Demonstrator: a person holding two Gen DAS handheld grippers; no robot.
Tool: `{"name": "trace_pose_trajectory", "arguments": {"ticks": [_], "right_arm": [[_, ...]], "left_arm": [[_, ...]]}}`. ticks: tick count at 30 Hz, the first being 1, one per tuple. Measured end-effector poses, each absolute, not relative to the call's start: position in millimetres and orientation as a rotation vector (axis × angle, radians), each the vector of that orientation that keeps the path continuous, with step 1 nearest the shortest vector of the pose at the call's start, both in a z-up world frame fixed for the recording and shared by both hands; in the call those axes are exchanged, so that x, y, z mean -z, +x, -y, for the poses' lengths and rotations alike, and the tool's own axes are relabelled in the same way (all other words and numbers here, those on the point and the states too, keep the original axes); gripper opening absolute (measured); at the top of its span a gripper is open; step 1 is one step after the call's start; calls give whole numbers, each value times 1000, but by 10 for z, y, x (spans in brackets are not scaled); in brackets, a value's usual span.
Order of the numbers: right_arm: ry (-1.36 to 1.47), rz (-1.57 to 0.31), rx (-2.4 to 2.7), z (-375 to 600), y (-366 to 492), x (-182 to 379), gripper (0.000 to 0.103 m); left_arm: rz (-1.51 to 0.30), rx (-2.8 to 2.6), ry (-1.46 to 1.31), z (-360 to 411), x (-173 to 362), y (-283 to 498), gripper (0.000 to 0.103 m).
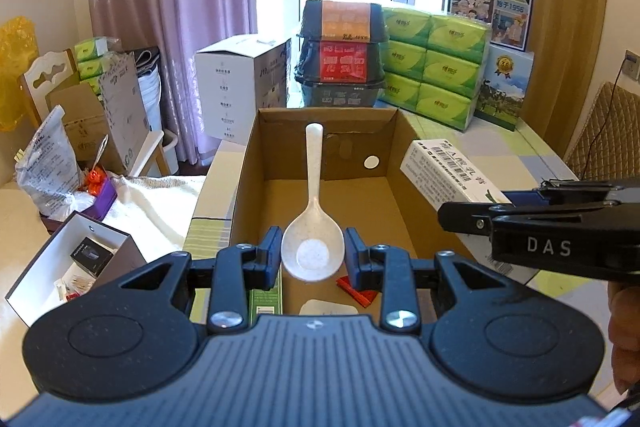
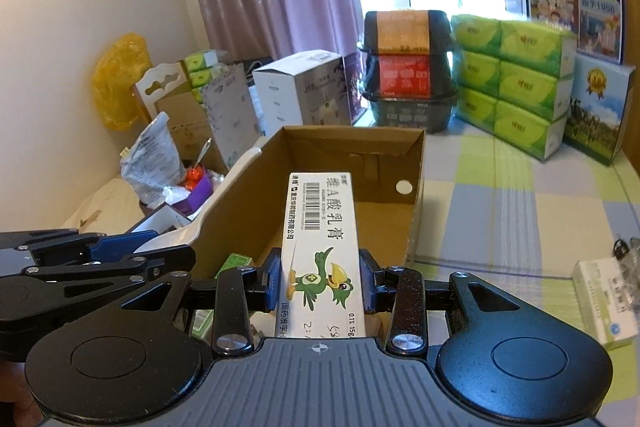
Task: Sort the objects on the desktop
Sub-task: 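Open the left tool to drop the spoon while the right tool drops the ointment box, then move both tools back toward the remaining items on the table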
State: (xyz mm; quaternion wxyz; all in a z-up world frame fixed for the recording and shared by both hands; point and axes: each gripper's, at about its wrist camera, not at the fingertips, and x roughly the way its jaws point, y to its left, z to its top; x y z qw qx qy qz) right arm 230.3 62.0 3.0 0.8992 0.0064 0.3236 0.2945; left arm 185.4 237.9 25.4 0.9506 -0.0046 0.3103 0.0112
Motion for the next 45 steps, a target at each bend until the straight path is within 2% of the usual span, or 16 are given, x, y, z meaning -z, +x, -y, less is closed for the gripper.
{"name": "trace_pose_trajectory", "arguments": {"ticks": [13, 14, 16, 20, 22, 27, 29, 36, 38, 40, 43, 45], "right_arm": [[75, -714, -638, -650, 2555, 240, 37], [80, -714, -654, -652, 2563, 244, 38], [89, -697, -657, -621, 2547, 229, 60], [109, -674, -638, -512, 2484, 142, 64], [112, -662, -629, -419, 2433, 84, 68], [114, -638, -591, -168, 2238, -54, 76], [117, -634, -581, -82, 2162, -104, 78], [109, -613, -574, 179, 1831, -237, 83], [110, -612, -572, 237, 1757, -257, 85], [113, -613, -570, 313, 1688, -273, 87], [112, -609, -559, 429, 1598, -292, 90], [113, -606, -550, 522, 1545, -303, 94]], "left_arm": [[-667, -31, -75, -2533, -2, 2074, 28], [-668, -34, -80, -2546, 1, 2066, 28], [-668, -40, -89, -2568, 0, 2030, 28], [-660, -49, -98, -2571, -44, 1939, 28], [-664, -61, -107, -2551, -84, 1890, 32], [-654, -61, -127, -2460, -202, 1717, 34], [-647, -60, -135, -2408, -246, 1647, 43], [-635, -65, -140, -2197, -386, 1414, 57], [-630, -67, -136, -2144, -419, 1350, 66], [-624, -65, -128, -2073, -455, 1285, 69], [-613, -60, -119, -1974, -504, 1204, 83], [-608, -51, -112, -1893, -532, 1164, 85]]}}
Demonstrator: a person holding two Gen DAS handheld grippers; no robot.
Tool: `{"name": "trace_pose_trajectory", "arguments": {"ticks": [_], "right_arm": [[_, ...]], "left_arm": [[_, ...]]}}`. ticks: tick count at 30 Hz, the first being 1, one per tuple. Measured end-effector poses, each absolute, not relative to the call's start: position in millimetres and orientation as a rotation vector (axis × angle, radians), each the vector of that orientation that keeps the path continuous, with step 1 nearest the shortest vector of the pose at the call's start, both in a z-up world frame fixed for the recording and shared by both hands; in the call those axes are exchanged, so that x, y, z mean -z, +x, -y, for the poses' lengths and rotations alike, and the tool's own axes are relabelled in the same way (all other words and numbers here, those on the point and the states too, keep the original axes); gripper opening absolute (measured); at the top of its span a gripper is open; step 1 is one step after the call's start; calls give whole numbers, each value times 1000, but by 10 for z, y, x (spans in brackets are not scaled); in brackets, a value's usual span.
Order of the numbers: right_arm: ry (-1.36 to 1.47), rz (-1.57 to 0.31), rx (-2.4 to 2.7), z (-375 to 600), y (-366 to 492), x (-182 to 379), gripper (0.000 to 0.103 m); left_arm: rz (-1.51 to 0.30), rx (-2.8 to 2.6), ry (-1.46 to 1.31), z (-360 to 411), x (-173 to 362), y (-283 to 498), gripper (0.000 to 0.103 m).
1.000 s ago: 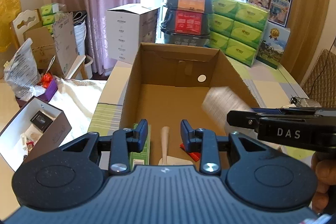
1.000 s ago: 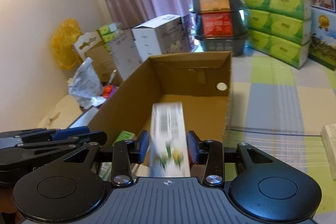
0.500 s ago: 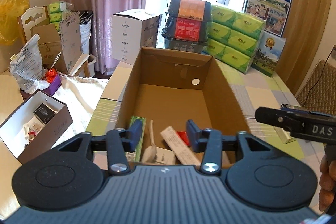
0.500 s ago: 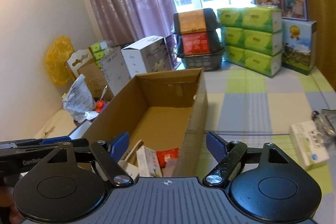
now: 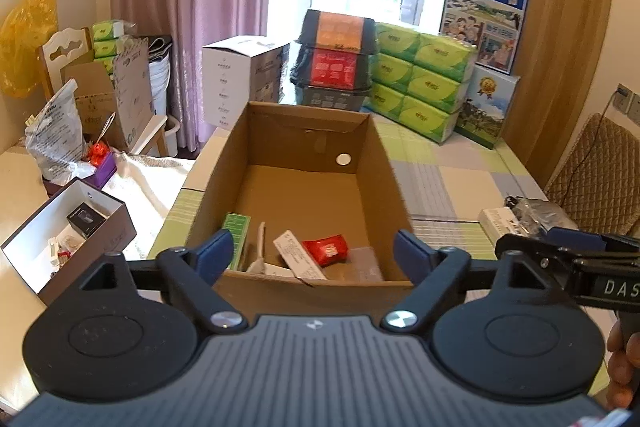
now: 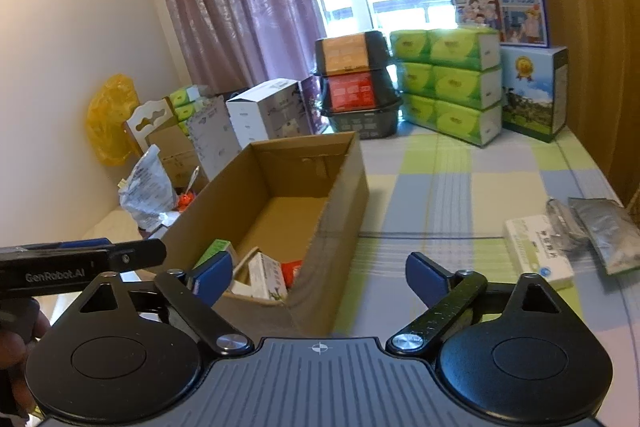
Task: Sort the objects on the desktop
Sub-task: 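Move both tools back toward the remaining items on the table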
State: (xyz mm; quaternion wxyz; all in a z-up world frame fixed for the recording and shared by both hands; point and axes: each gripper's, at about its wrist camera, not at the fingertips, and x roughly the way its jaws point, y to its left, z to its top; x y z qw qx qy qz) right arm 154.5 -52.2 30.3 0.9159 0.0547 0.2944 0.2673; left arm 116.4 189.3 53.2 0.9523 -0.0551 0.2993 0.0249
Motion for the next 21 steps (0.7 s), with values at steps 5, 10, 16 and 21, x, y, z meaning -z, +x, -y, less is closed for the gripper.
{"name": "trace_pose_trajectory", "arguments": {"ticks": [5, 10, 16, 21], "right_arm": [[106, -594, -512, 812, 1441, -332, 101], [102, -601, -441, 1227, 1345, -296, 101], [109, -625, -340, 1797, 1310, -171, 101], [111, -635, -260, 2236, 1334, -79, 101]], "left_arm": [[-589, -31, -98, -1687, -588, 1102, 99], [-569, 21, -83, -1398, -630, 1094, 101], [-563, 102, -54, -955, -665, 1180, 102], [-575, 170, -34, -547, -631, 1326, 102]]}}
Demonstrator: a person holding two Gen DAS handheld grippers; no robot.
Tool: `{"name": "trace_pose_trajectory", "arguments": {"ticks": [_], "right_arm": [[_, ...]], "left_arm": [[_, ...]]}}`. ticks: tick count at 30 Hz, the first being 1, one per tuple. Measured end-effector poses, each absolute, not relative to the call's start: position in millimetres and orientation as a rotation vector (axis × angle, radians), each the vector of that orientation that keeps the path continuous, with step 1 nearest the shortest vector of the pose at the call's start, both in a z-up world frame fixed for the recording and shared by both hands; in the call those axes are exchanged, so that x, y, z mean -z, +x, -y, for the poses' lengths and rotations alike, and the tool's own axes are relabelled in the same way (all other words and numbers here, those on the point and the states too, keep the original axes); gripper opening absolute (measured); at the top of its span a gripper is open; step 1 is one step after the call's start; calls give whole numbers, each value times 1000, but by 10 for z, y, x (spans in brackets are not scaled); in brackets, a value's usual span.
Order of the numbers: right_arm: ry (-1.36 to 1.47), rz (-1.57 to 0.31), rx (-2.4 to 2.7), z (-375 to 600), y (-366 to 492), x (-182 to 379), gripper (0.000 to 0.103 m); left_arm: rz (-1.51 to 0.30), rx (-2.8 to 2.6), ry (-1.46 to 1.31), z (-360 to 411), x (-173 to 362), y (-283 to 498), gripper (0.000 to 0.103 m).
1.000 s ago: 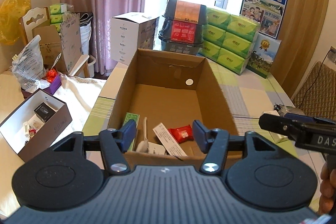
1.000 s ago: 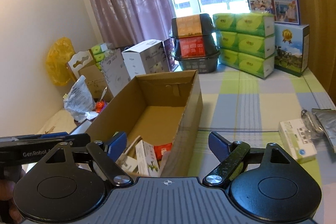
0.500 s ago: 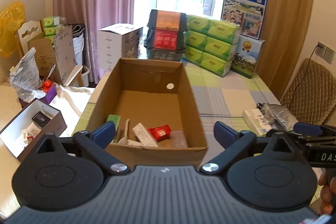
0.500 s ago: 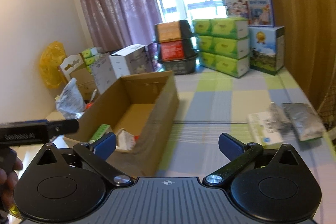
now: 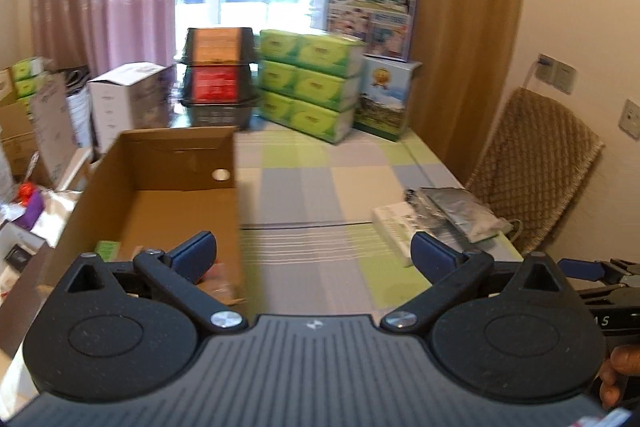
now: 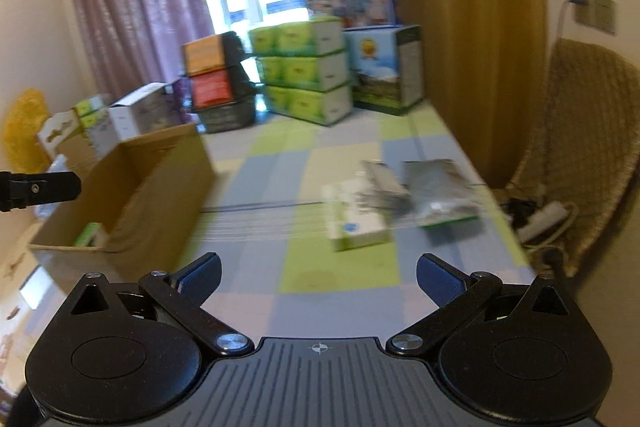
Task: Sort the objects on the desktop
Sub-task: 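Move both tools back toward the remaining items on the table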
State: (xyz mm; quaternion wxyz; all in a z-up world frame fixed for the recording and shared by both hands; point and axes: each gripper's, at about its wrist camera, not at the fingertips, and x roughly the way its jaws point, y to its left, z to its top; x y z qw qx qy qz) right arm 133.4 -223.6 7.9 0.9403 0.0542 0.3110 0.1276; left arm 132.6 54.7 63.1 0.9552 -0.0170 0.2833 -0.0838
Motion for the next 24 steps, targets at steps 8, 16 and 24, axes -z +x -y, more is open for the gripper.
{"name": "trace_pose_trajectory", "arguments": {"ticks": [8, 16, 24], "right_arm": [[110, -636, -163, 2817, 1561, 73, 101], [41, -644, -124, 3142, 2063, 382, 101], [23, -651, -165, 3156, 2561, 642, 101]], "left_arm": [[-631, 238, 39, 58, -301, 1735, 102], [-692, 263, 75, 467, 250, 2288, 102], [-741, 267, 49, 649, 738, 2739, 102]]}}
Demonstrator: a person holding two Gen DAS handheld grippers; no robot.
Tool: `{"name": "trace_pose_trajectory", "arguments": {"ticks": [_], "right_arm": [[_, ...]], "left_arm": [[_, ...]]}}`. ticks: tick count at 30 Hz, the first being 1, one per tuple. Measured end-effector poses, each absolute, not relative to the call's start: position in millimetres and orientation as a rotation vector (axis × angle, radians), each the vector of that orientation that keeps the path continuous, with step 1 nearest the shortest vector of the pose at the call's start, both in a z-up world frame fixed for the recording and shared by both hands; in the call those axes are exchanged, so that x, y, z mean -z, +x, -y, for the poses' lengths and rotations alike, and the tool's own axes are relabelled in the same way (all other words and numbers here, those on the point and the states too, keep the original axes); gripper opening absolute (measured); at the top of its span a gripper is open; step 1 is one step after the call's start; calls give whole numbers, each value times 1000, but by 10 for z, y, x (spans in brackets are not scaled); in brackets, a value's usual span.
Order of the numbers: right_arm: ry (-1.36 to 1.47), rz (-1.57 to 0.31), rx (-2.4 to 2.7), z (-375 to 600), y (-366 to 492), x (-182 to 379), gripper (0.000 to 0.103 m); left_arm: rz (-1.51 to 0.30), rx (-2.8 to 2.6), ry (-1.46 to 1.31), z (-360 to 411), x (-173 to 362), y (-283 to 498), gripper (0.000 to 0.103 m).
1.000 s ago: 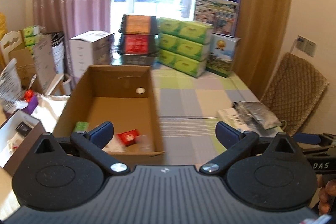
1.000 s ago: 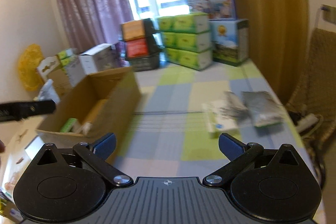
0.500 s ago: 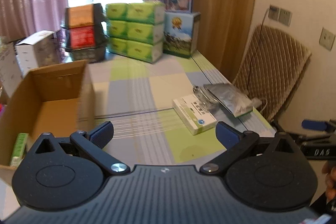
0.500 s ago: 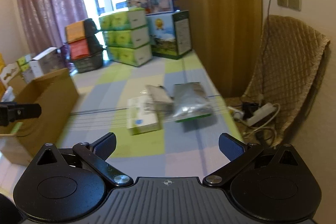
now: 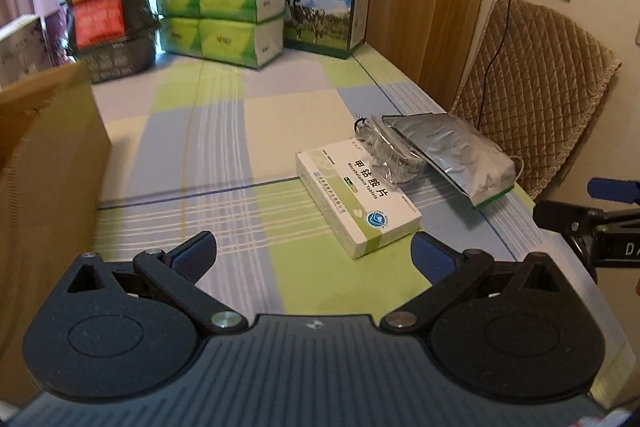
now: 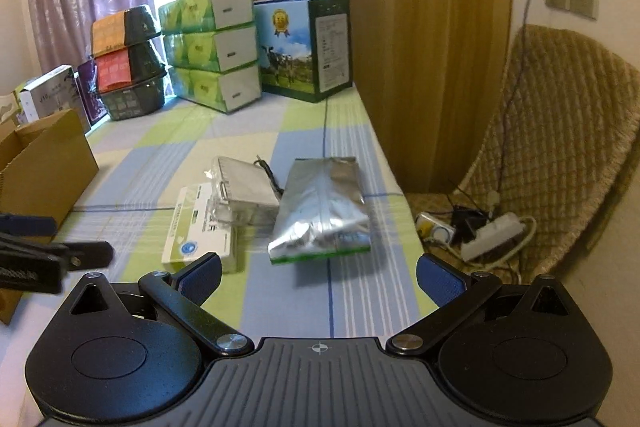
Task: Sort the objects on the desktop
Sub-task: 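Move both tools back toward the remaining items on the table, then grasp the silver foil bag with the right tool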
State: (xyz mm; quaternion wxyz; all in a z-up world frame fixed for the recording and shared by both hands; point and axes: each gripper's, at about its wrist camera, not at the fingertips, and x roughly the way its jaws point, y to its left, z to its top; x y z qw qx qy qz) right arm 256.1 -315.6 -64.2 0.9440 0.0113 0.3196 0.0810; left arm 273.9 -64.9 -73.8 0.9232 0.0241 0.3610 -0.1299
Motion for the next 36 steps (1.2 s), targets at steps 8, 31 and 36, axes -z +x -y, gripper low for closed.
{"name": "trace_pose_trajectory", "arguments": {"ticks": [8, 31, 36], "right_arm": [[13, -680, -181, 3159, 3012, 858, 101], [-112, -732, -185, 2994, 3491, 1192, 74], [-130, -754, -198, 2944, 3441, 1208, 65]], "left_arm": [[-767, 259, -19, 670, 1053, 3029, 102], [-790, 303, -50, 732, 1178, 3324, 102], [-797, 295, -57, 694, 1187, 3333, 102]]}}
